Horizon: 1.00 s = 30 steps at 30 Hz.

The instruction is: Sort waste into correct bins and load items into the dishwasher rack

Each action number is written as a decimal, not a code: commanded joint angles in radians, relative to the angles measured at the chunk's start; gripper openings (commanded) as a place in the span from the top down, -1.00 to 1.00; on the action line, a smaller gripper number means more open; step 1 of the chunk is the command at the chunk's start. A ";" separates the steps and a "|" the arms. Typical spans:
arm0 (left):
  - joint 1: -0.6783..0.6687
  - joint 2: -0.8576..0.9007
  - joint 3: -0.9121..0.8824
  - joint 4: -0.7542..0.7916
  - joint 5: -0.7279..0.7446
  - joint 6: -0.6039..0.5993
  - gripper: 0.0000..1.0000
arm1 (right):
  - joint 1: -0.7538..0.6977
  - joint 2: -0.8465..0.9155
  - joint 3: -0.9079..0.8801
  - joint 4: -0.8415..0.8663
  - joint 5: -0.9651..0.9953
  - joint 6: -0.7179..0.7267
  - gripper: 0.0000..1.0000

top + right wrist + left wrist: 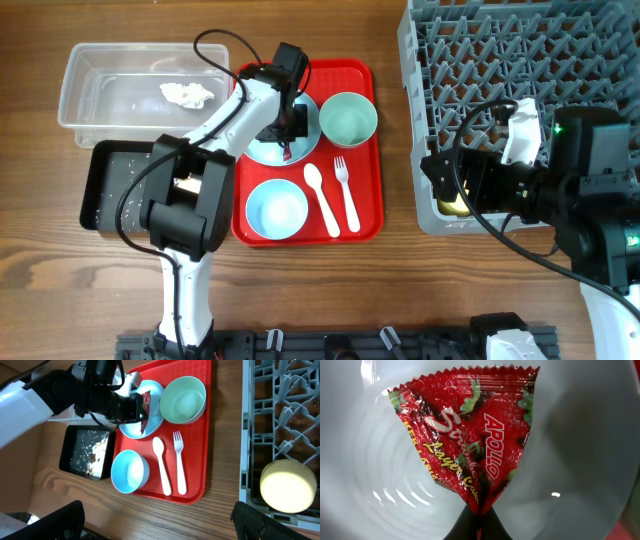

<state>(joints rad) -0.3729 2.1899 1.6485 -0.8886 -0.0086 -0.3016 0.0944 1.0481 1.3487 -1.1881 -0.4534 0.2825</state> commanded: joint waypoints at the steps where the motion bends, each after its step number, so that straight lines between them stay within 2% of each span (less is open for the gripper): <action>1: 0.048 -0.116 0.083 -0.116 0.003 -0.028 0.92 | -0.002 0.000 -0.002 0.005 -0.018 -0.018 -0.92; 4: 0.104 -0.225 0.112 -0.153 -0.022 -0.037 0.92 | -0.002 0.000 -0.002 0.001 -0.018 -0.018 -0.92; 8: 0.209 -0.323 0.112 -0.144 -0.126 -0.055 0.92 | -0.002 0.000 -0.002 0.001 -0.018 -0.016 -0.92; 13: 0.347 -0.293 0.111 -0.129 -0.129 -0.051 0.92 | -0.002 0.000 -0.002 0.001 -0.018 -0.017 -0.92; 14: 0.364 -0.278 0.111 -0.128 -0.112 -0.042 0.85 | -0.002 0.000 -0.002 0.001 -0.018 -0.016 -0.92; 15: 0.378 -0.264 0.111 -0.126 -0.096 -0.042 0.56 | -0.002 0.000 -0.002 0.002 -0.018 -0.017 -0.92; 16: 0.389 -0.255 0.111 -0.122 -0.074 -0.032 0.11 | -0.002 0.000 -0.002 0.002 -0.018 -0.018 -0.92; 17: 0.395 -0.248 0.111 -0.118 -0.040 -0.003 -0.16 | -0.002 0.000 -0.002 0.002 -0.017 -0.018 -0.92; 20: 0.398 -0.258 0.115 -0.129 0.005 0.021 -0.88 | -0.002 0.000 -0.002 0.002 -0.006 -0.021 -0.92; 21: 0.396 -0.269 0.119 -0.138 0.005 0.020 -0.98 | -0.002 0.000 -0.002 0.001 0.003 -0.021 -0.92; 26: 0.370 -0.371 0.127 -0.190 0.035 -0.002 -0.87 | -0.002 0.000 -0.002 0.000 0.016 -0.021 -0.92; 30: 0.305 -0.484 0.127 -0.318 0.071 -0.029 -0.64 | -0.002 0.000 -0.002 -0.003 0.016 -0.021 -0.92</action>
<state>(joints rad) -0.0097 1.8324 1.7660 -1.1324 0.0071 -0.3145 0.0944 1.0481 1.3487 -1.1896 -0.4480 0.2817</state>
